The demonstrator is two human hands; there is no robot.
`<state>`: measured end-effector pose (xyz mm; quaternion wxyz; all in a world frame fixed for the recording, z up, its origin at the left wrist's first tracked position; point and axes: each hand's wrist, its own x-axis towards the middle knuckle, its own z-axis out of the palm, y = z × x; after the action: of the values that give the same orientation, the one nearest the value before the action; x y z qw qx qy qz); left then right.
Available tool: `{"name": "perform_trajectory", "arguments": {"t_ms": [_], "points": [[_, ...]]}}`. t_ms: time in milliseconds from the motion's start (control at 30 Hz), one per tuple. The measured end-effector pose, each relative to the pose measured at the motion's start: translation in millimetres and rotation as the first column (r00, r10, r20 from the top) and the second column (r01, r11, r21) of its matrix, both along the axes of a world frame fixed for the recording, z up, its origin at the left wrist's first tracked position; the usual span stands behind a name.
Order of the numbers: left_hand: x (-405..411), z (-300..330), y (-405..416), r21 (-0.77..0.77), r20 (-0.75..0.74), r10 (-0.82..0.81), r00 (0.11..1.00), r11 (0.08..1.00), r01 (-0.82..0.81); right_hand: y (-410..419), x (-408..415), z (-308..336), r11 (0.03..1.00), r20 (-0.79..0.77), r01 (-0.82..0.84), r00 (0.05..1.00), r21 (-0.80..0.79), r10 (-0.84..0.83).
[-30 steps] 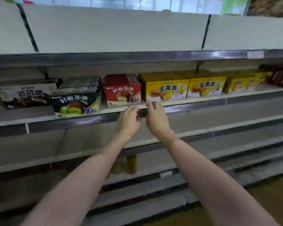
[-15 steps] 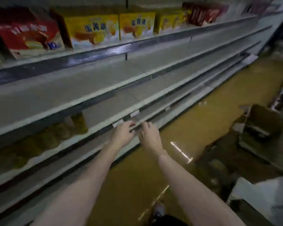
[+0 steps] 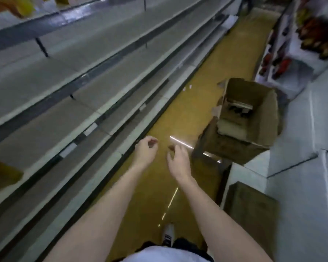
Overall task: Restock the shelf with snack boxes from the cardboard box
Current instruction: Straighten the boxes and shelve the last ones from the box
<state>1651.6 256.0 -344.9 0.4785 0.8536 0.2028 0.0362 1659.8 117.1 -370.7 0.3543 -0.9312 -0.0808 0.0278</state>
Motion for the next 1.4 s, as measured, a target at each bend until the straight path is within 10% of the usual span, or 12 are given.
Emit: {"name": "perform_trajectory", "arguments": {"t_ms": [667, 1400], "points": [[285.1, -33.5, -148.8, -0.043, -0.058, -0.449, 0.892, 0.893, 0.447, -157.1, 224.0, -23.5, 0.856, -0.165, 0.5, 0.863, 0.132, -0.478], [645.5, -65.4, -234.3, 0.144, -0.176, -0.884, 0.433, 0.412, 0.9, -213.0, 520.1, -59.6, 0.598, -0.23, 0.797, 0.568, -0.089, -0.79]]}}
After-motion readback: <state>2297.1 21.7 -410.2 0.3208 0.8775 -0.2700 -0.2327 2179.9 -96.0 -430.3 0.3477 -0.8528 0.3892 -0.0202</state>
